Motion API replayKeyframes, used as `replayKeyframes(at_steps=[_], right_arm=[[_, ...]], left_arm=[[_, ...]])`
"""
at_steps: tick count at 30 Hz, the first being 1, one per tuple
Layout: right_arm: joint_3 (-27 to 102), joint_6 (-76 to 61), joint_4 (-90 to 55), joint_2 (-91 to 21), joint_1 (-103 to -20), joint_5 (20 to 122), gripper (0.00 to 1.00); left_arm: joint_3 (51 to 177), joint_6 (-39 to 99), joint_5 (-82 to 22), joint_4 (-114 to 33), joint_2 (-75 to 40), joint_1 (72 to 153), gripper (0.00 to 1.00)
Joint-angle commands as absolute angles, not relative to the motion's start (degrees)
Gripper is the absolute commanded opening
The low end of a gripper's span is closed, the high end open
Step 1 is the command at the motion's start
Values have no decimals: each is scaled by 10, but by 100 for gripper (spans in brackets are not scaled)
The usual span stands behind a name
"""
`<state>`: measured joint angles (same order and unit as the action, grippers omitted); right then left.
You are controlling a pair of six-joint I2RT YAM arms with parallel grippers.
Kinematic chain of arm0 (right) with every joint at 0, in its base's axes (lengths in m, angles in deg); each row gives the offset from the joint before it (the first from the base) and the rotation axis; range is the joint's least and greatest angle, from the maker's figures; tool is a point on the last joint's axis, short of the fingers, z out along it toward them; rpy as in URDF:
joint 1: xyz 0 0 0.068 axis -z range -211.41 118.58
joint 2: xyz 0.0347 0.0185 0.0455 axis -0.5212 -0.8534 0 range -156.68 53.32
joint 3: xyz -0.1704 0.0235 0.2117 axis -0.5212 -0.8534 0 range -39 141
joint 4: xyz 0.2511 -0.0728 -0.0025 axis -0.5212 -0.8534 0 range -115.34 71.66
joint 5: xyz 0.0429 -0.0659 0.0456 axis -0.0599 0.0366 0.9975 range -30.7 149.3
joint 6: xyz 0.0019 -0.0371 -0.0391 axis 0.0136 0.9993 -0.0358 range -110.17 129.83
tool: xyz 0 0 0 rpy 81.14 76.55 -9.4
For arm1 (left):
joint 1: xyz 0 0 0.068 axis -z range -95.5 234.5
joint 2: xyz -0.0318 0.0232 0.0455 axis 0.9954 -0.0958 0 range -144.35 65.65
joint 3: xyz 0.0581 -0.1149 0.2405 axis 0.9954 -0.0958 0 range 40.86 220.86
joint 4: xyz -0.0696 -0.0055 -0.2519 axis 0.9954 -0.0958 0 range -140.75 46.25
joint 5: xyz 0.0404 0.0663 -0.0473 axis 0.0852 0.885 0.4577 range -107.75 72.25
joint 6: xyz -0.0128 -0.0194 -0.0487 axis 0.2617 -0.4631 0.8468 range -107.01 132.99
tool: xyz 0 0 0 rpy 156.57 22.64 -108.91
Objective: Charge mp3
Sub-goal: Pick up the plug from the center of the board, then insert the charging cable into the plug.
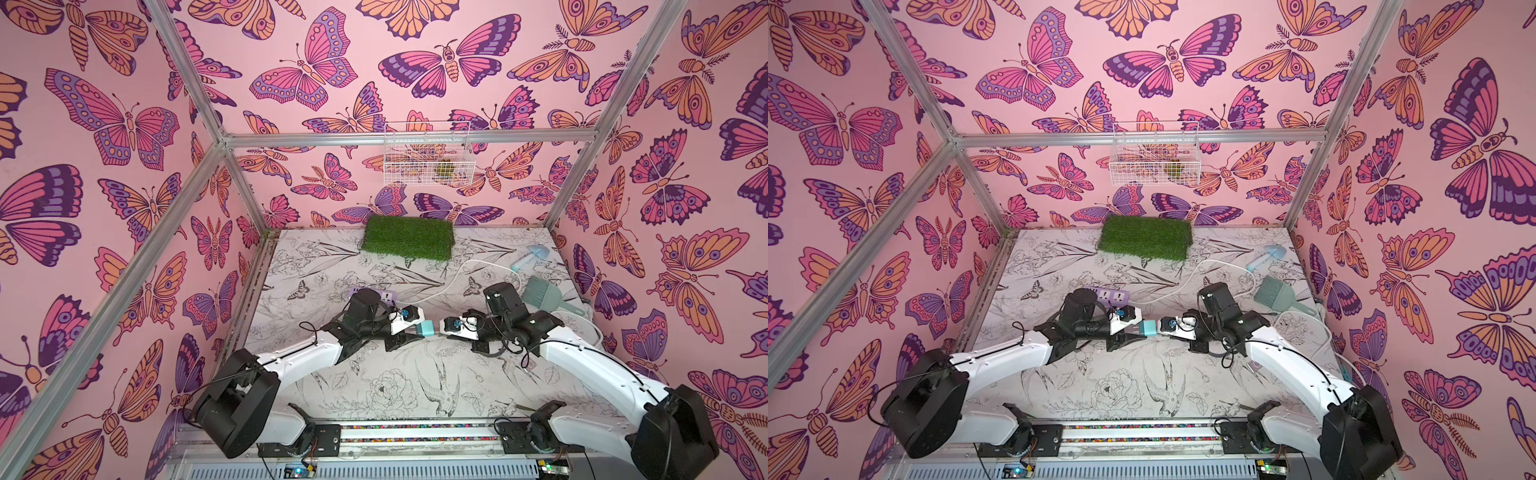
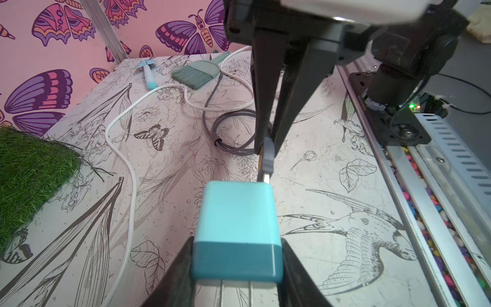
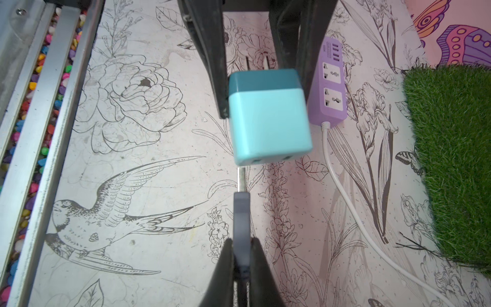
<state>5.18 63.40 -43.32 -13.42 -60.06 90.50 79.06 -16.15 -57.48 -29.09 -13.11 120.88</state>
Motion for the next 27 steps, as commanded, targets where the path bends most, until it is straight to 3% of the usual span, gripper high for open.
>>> replayKeyframes(at_steps=[1,15,27], right_arm=[[72,625,-459,-132,-598,933,0],[50,595,-433,-86,-598,994,0],[49,593,-439,-77,-598,981,0]], left_arm=[[804,-195,-624,-364,-118,1199,22],[837,-222,-706,-380,-120,1176,21],[834,-232,-735,-361,-123,1177,17]])
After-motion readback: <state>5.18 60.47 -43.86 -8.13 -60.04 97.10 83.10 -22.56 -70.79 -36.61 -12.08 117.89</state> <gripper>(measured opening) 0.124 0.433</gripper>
